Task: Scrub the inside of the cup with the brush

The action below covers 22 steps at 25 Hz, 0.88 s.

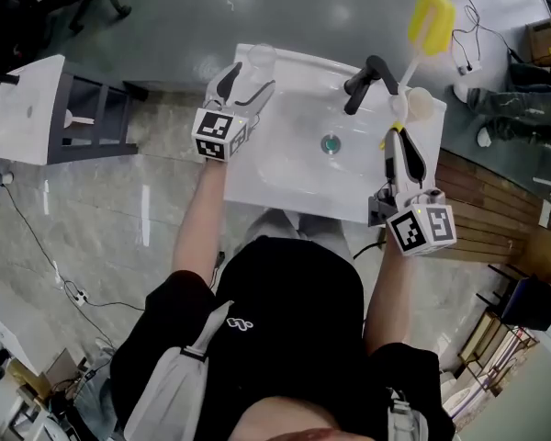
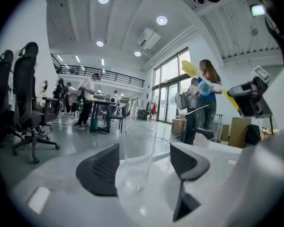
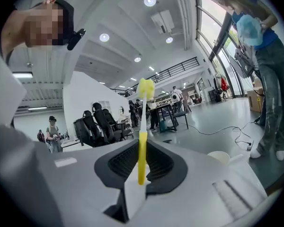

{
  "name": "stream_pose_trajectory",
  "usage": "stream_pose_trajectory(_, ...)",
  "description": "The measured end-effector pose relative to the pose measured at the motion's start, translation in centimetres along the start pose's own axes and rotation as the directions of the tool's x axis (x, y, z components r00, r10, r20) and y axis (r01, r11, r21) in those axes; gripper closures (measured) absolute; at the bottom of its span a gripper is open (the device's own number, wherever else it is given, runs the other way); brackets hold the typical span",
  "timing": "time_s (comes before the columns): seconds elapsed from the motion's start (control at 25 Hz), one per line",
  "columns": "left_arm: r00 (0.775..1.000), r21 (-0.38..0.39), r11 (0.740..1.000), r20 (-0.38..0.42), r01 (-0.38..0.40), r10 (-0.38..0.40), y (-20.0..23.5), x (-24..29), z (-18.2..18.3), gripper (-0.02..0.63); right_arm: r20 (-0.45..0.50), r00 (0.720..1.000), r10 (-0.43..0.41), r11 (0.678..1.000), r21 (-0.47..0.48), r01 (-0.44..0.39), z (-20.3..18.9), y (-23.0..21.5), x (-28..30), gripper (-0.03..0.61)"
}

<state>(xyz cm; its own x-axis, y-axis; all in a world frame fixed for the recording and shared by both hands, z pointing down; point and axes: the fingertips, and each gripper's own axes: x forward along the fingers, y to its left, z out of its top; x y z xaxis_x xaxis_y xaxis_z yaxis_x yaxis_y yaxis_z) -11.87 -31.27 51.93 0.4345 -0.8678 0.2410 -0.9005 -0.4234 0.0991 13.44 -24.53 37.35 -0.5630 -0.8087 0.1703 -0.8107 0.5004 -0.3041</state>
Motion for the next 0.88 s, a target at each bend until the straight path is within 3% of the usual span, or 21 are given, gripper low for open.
stream_pose_trajectory(0.32, 0.989, -0.024, 0.999, 0.140, -0.033, 0.036, -2.7, -4.7, 6.1, 0.284, 0.088, 0.994, 0.059, 0.997, -0.045, -0.056, 2.5, 3.4, 0.8, 0.528)
stream_pose_trajectory(0.44, 0.976, -0.039, 0.998, 0.210, -0.053, 0.060, -3.9, -6.3, 9.4, 0.354, 0.125, 0.990, 0.071, 0.996, -0.058, -0.064, 3.9, 4.3, 1.0, 0.528)
stream_pose_trajectory(0.56, 0.962, -0.034, 0.998, 0.264, -0.056, 0.063, -5.1, -7.0, 12.6, 0.377, 0.164, 0.985, 0.060, 0.997, -0.062, -0.051, 5.2, 4.5, 1.2, 0.528)
stream_pose_trajectory(0.88, 0.933, -0.022, 0.995, 0.348, -0.096, 0.098, -7.1, -7.9, 19.1, 0.530, 0.262, 0.965, 0.028, 1.000, 0.004, -0.030, 7.8, 4.5, 0.7, 0.529)
